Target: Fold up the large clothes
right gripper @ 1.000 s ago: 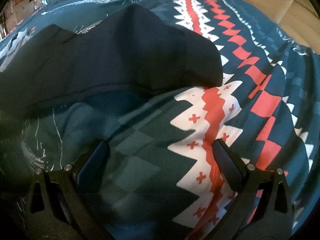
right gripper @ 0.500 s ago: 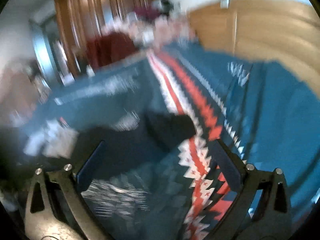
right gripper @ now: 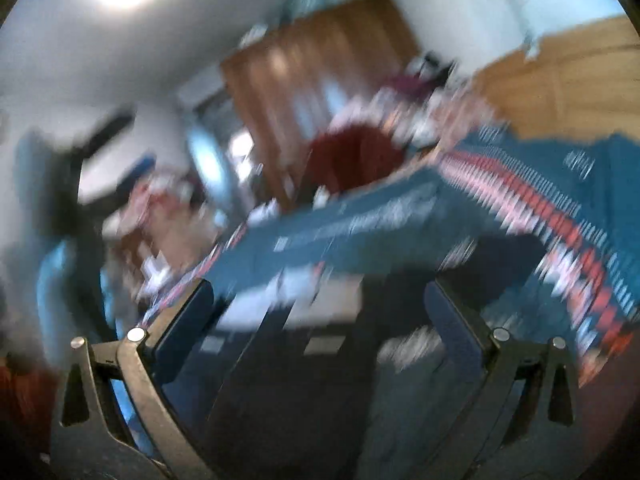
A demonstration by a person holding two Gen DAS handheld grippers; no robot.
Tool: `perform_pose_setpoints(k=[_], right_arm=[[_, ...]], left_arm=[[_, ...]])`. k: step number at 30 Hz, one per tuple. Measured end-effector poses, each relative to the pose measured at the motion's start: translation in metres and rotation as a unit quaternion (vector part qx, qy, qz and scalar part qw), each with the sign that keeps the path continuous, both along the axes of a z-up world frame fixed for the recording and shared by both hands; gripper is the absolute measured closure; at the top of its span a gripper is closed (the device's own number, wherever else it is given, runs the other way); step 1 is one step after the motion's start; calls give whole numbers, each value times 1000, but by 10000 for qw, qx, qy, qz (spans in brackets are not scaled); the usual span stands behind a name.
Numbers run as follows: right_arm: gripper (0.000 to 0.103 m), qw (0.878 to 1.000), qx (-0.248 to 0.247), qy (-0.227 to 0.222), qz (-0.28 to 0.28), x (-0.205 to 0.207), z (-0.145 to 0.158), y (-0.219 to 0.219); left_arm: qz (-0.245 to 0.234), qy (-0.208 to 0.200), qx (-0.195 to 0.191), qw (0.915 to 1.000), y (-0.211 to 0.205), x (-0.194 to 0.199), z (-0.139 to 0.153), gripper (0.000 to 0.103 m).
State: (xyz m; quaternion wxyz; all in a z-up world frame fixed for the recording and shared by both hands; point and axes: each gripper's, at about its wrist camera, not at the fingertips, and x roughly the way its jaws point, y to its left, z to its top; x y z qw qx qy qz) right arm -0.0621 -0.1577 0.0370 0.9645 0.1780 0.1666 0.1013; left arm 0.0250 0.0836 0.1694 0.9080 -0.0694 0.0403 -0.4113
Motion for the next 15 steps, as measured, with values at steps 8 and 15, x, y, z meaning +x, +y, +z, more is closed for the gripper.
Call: perform_pose_setpoints(k=[8,15], right_arm=[[0,9978,-151,-34,652,0,-1,43],[0,9840,-993,-1386,511,-29,89,66]], left_arm=[[1493,-115,-493,9875,135,12,32,0],[2677,-1201,-1806,9388,278,-25,120,0]])
